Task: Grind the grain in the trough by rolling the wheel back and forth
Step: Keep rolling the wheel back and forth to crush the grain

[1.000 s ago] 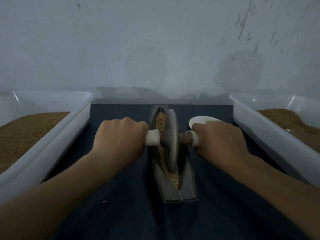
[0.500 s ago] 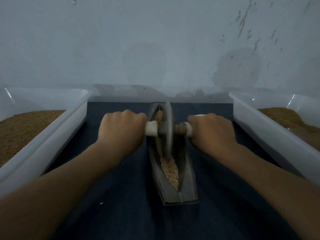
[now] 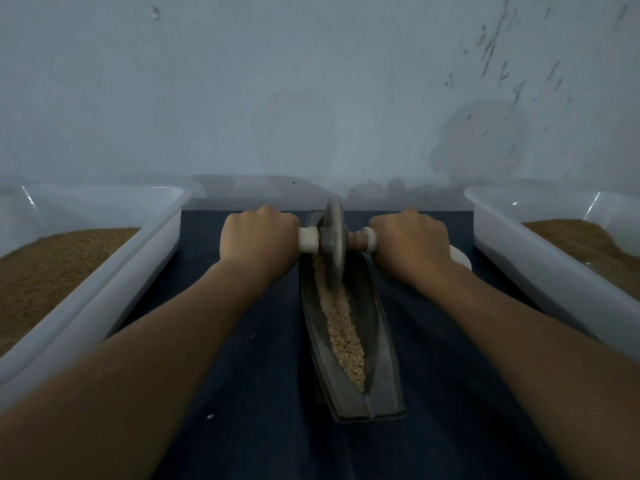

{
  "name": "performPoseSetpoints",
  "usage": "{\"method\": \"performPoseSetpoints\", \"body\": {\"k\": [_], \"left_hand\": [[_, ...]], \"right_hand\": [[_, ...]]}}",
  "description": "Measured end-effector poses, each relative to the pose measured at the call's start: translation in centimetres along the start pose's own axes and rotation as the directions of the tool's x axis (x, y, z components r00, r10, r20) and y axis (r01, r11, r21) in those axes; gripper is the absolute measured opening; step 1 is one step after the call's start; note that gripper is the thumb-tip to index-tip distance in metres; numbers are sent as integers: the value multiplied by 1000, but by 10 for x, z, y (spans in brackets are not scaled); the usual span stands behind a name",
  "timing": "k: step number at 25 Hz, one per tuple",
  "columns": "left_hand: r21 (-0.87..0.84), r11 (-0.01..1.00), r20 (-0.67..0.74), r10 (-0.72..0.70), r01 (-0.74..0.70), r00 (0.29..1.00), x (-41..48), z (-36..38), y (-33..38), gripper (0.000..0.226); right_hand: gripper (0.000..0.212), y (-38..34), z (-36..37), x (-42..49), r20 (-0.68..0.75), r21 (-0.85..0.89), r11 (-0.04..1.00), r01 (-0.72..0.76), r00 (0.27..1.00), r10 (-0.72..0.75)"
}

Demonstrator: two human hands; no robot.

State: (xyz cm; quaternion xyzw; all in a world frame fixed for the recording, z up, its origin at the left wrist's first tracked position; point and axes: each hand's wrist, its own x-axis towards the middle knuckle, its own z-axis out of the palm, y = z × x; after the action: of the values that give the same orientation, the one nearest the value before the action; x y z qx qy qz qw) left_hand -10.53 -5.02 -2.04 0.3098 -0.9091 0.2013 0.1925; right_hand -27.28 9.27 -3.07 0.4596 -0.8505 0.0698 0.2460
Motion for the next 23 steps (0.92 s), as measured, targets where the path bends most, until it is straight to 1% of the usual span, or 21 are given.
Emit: {"method": "performPoseSetpoints", "body": {"k": [1, 3, 5, 6, 7, 8, 10, 13, 14, 16, 18, 21, 23], "left_hand": [[2, 1000, -10, 12, -12, 1000, -6, -5, 0, 6], [22, 998, -89, 58, -57, 994, -33, -11, 1, 20], [36, 992, -166, 124, -120, 978, -66, -18, -2, 38], [28, 989, -204, 150, -148, 967, -76, -21, -5, 45], [8, 987, -224, 159, -161, 962, -79, -21, -7, 49], [2, 988, -206, 153, -156, 966, -76, -20, -8, 50], [70, 991, -121, 118, -110, 986, -59, -13, -3, 42], [18, 999, -72, 36, -35, 997, -11, 8, -1, 13], [-24, 1000, -35, 6, -7, 999, 0, 9, -2, 9], [-65, 997, -13, -30, 29, 999, 1, 9, -2, 12], [-42, 999, -67, 1, -3, 998, -19, 5, -4, 21], [14, 988, -190, 154, -155, 970, -61, -10, -6, 47], [7, 979, -239, 197, -201, 951, -68, -16, -8, 56]], "right_hand": [[30, 1, -3, -7, 3, 4, 1000, -1, 1000, 1], [40, 4, -8, -37, -22, -21, 999, 44, 999, -45], [47, 7, -17, -70, -127, -115, 987, 111, 984, -126], [48, 9, -22, -80, -171, -173, 977, 126, 973, -155], [47, 11, -26, -84, -183, -196, 972, 126, 970, -162], [46, 12, -25, -84, -164, -194, 973, 121, 974, -154], [43, 9, -16, -68, -84, -137, 987, 89, 991, -101], [30, -1, -5, -14, -22, -26, 999, 28, 999, -28], [26, -4, -6, 1, 6, -18, 1000, 18, 1000, -18], [23, -5, -9, 12, 22, -37, 999, 29, 999, -28], [25, -1, -13, -9, -19, -66, 995, 68, 997, -70], [34, 8, -15, -62, -131, -108, 983, 146, 978, -160], [31, 14, -16, -73, -182, -156, 978, 137, 970, -165]]}}
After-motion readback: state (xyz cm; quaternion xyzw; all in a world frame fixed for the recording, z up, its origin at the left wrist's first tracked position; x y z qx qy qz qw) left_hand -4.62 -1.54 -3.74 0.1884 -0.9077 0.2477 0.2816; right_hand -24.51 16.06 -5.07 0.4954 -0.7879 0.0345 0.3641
